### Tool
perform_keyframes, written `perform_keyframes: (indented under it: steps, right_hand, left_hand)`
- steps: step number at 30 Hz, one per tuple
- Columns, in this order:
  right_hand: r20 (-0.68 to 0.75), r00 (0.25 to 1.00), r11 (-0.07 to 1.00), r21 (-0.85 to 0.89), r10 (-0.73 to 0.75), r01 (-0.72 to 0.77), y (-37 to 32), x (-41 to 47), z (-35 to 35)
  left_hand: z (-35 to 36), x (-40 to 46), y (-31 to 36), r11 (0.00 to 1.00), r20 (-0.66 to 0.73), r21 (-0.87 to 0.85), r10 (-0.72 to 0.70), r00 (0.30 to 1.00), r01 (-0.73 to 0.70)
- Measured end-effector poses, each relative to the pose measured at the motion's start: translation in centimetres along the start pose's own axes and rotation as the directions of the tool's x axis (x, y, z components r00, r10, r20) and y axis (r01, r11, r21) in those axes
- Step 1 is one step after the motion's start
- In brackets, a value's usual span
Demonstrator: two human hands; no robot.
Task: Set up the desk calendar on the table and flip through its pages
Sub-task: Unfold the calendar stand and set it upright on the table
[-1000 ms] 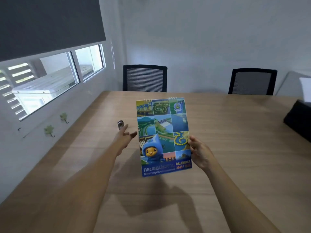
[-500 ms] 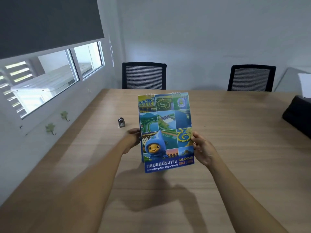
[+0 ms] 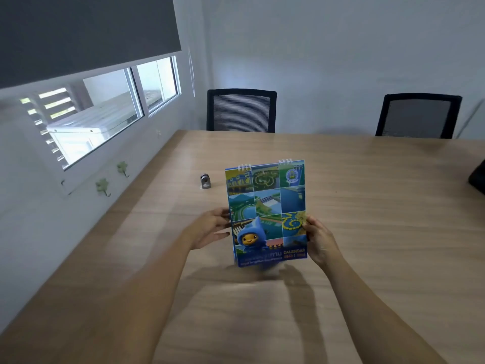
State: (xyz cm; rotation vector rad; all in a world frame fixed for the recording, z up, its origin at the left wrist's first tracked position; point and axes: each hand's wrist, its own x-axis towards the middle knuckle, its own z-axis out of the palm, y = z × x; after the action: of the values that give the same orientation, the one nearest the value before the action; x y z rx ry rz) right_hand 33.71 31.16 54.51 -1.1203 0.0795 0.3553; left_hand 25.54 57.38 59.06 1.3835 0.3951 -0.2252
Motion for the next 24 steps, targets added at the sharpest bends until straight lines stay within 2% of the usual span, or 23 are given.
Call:
perform_keyframes:
  steps: [5, 12, 17, 21, 24]
  right_hand:
    - [-0.042, 0.999, 1.0, 0.022, 0.023, -0.022, 1.6, 0.0, -0.2]
    - [-0.085, 0.996, 1.0, -0.007, 0.005, -0.006, 2.5, -0.7, 0.0]
    - [-0.18, 0.98, 0.987, -0.153, -0.082, 0.054, 2.3, -1.2, 0.7]
    - [-0.109, 0.989, 0.96, -0.27, -0.104, 0.072, 1.2, -2.3, 1.2]
    - [-0.062, 0.992, 0.946, -0.314, -0.111, 0.086, 0.5, -3.5, 1.5]
  left_hand:
    - [0.6, -0.1, -0.9, 0.995, 0.007, -0.097, 0.003, 1.0, -0.002]
    - [2.1, 0.5, -1.3, 0.981, -0.067, -0.151, 0.114, 0.991, -0.123]
    - [2.7, 1.4, -1.8, 0.987, -0.226, -0.087, 0.112, 0.968, -0.135]
    - [2.6, 2.0, -2.4, 0.989, -0.461, 0.083, 0.147, 0.875, -0.123]
    - [2.5, 2.1, -2.6, 0.981, -0.495, 0.148, 0.186, 0.849, -0.128]
